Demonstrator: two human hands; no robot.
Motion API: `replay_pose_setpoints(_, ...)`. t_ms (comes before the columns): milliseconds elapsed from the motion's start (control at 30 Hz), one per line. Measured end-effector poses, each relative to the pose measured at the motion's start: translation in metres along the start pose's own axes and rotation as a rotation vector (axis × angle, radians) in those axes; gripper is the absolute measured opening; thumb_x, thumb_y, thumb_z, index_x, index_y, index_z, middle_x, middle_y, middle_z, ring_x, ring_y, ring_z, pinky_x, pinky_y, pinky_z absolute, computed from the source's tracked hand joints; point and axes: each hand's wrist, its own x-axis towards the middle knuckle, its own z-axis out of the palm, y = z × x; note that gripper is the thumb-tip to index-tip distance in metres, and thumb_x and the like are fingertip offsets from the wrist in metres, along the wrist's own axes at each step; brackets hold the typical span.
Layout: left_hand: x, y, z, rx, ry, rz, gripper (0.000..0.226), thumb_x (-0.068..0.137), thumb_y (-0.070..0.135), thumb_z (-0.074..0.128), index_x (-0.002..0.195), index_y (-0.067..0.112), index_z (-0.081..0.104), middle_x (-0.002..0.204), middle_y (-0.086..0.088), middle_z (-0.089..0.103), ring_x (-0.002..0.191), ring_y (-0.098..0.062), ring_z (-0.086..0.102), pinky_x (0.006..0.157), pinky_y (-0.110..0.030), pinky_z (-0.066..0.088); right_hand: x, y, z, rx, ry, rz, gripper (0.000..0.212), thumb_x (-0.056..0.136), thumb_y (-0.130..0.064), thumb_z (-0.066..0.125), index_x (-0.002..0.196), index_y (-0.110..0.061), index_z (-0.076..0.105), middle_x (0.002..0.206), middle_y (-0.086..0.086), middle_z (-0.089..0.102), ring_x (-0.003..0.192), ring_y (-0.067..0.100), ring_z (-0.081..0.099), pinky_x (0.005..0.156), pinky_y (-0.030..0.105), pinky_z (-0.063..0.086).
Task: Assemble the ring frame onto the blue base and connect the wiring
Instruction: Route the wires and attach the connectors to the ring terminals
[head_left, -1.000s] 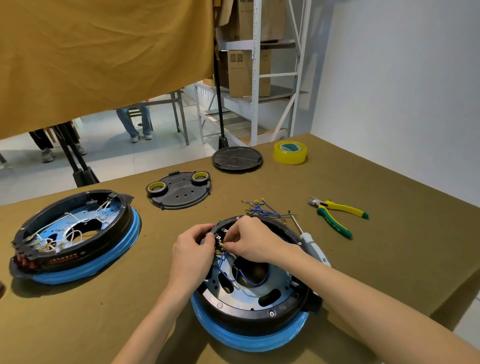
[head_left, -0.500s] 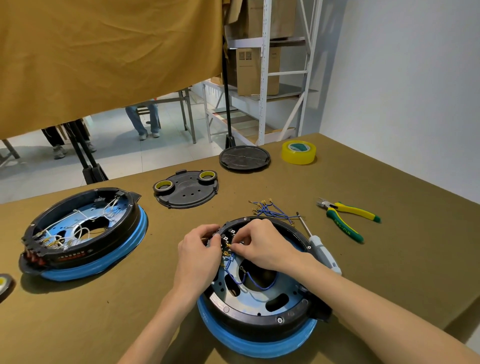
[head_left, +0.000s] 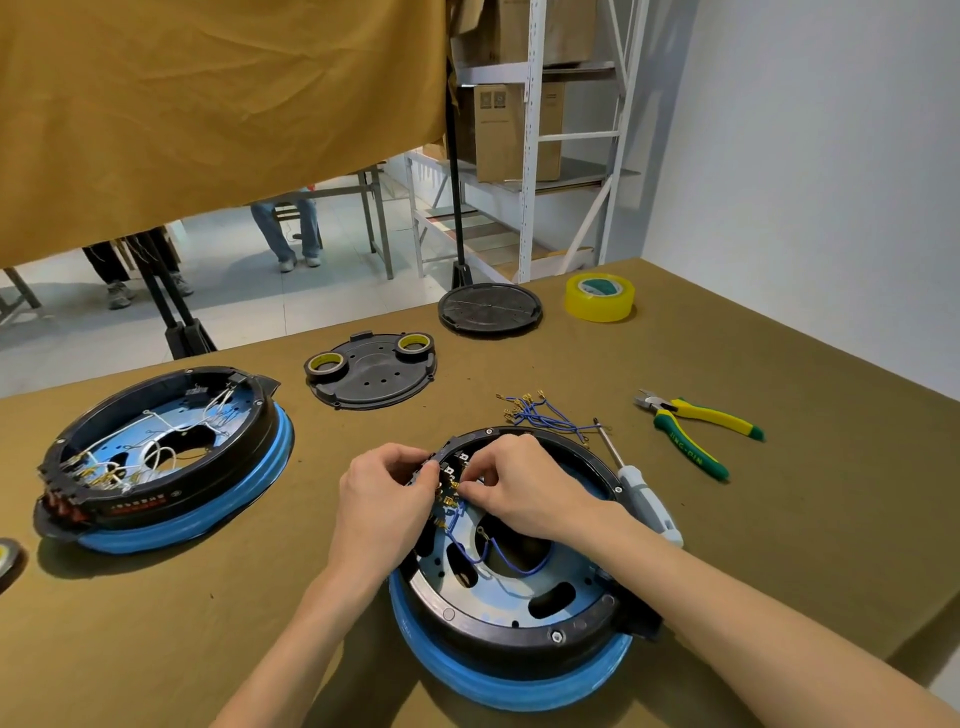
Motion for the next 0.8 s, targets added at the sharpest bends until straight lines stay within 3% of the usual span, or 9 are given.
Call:
replay_pose_setpoints(167, 0.007, -0.001, -0.009, 0.036, -0.079, -0.039, 0.010, 0.090, 0.035, 0.075, 0.098, 0.030, 0.078, 0.089, 0.014, 0.075, 0.081, 0.004, 0.069, 0.074, -0.024, 0.059, -0.002, -0.002, 0.003, -0.062, 0.018, 0.007, 0.018, 0.095, -0.035, 0.067, 0.094, -0.022, 0.079, 0.074, -0.007, 0.062, 0.066, 0.007, 0.052, 0.064, 0.025, 0.039)
replay_pose_setpoints(367, 0.015, 0.000, -0.020, 0.101, -0.198, 0.008, 0.015, 0.092, 0.033, 0.075, 0.105, 0.027, 0.080, 0.090, 0.018, 0.074, 0.083, 0.003, 0.069, 0.077, -0.027, 0.062, -0.005, -0.010, 0.003, -0.195, 0.019, 0.014, 0.022, 0.099, -0.039, 0.061, 0.100, -0.025, 0.077, 0.092, 0.000, 0.072, 0.088, 0.021, 0.061, 0.072, 0.032, 0.047)
replay_pose_setpoints(467, 0.018, 0.000, -0.022, 0.098, -0.240, 0.015, 0.016, 0.094, 0.031, 0.073, 0.108, 0.024, 0.079, 0.093, 0.015, 0.075, 0.085, 0.000, 0.070, 0.081, -0.030, 0.063, -0.002, -0.017, 0.000, -0.263, -0.001, 0.025, 0.022, 0.098, -0.035, 0.061, 0.098, -0.022, 0.078, 0.091, 0.004, 0.074, 0.089, 0.026, 0.066, 0.072, 0.034, 0.050)
replay_pose_setpoints(700, 0.017, 0.000, -0.023, 0.099, -0.258, 0.033, 0.018, 0.096, 0.029, 0.072, 0.111, 0.024, 0.077, 0.095, 0.015, 0.073, 0.088, 0.000, 0.070, 0.082, -0.030, 0.062, 0.004, -0.027, -0.002, -0.340, -0.033, 0.052, 0.020, 0.098, -0.031, 0.062, 0.098, -0.017, 0.077, 0.096, 0.008, 0.073, 0.092, 0.032, 0.066, 0.068, 0.033, 0.045)
replay_pose_setpoints(800, 0.016, 0.000, -0.021, 0.112, -0.248, 0.048, 0.017, 0.096, 0.028, 0.071, 0.111, 0.023, 0.077, 0.096, 0.013, 0.073, 0.089, -0.001, 0.069, 0.083, -0.032, 0.063, 0.002, -0.027, -0.001, -0.328, -0.022, 0.043, 0.020, 0.099, -0.031, 0.061, 0.091, -0.019, 0.074, 0.087, 0.005, 0.068, 0.089, 0.031, 0.064, 0.066, 0.032, 0.039)
